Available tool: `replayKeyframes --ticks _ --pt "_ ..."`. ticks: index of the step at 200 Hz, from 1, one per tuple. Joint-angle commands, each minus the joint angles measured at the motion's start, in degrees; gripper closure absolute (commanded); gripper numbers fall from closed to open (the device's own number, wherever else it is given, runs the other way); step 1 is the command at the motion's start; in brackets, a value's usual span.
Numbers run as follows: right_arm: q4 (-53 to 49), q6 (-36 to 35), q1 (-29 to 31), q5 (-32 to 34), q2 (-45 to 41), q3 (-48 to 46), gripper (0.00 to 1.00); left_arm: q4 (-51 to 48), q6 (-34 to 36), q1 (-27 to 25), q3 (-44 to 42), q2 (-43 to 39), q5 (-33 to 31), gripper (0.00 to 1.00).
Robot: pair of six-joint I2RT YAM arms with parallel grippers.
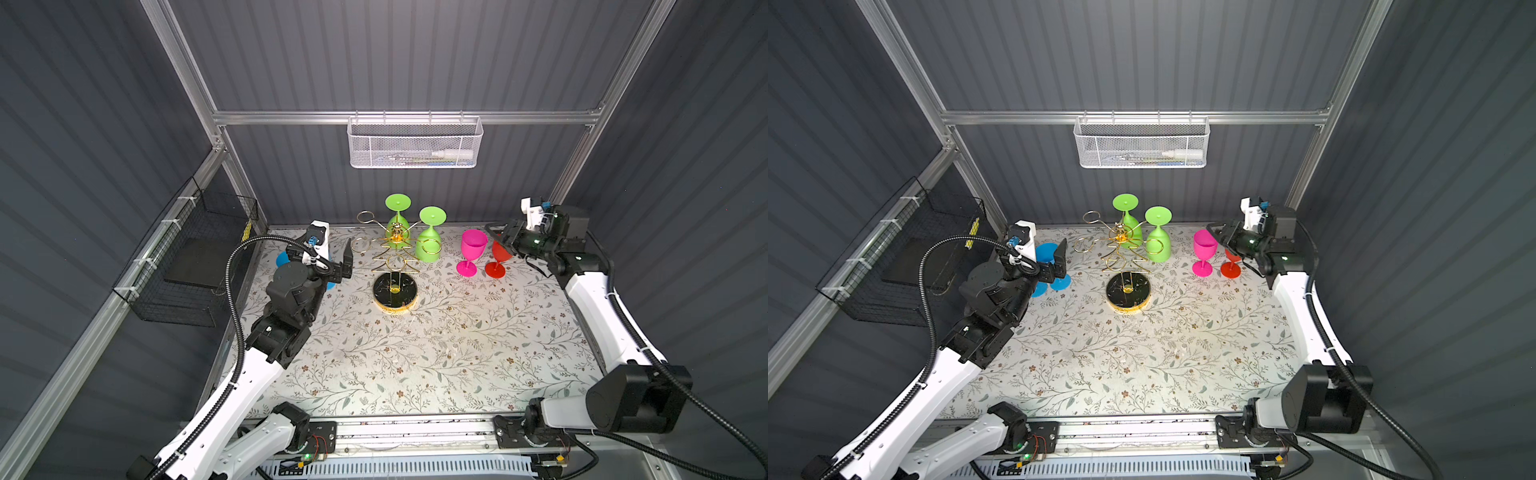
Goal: Take the wine glass off the wine glass rack
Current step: 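Open the right gripper off the standing red glass and lift away, then move the right gripper to the green glass foot on the rack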
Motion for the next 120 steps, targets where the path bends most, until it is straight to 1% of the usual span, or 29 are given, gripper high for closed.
replayKeyframes --ticks 1,28,86,120 --pt "11.9 7.8 4.18 -1.68 1.03 0.24 0.56 -0.25 -1.43 0.16 -0.15 -1.44 -0.34 0.04" --pt "16.11 12.03 7.05 -1.4 4.96 1.9 0.56 -0.93 -2.09 0.16 -0.31 -2.4 -0.67 0.04" --pt "16.34 12.5 10.36 1.56 11.73 5.81 0.55 -2.44 -1.97 0.21 -0.71 -4.7 -1.55 0.03" --pt "17.61 13.22 11.43 1.14 14.36 7.81 0.56 -2.77 -1.64 0.16 -0.6 -5.15 -1.87 0.03"
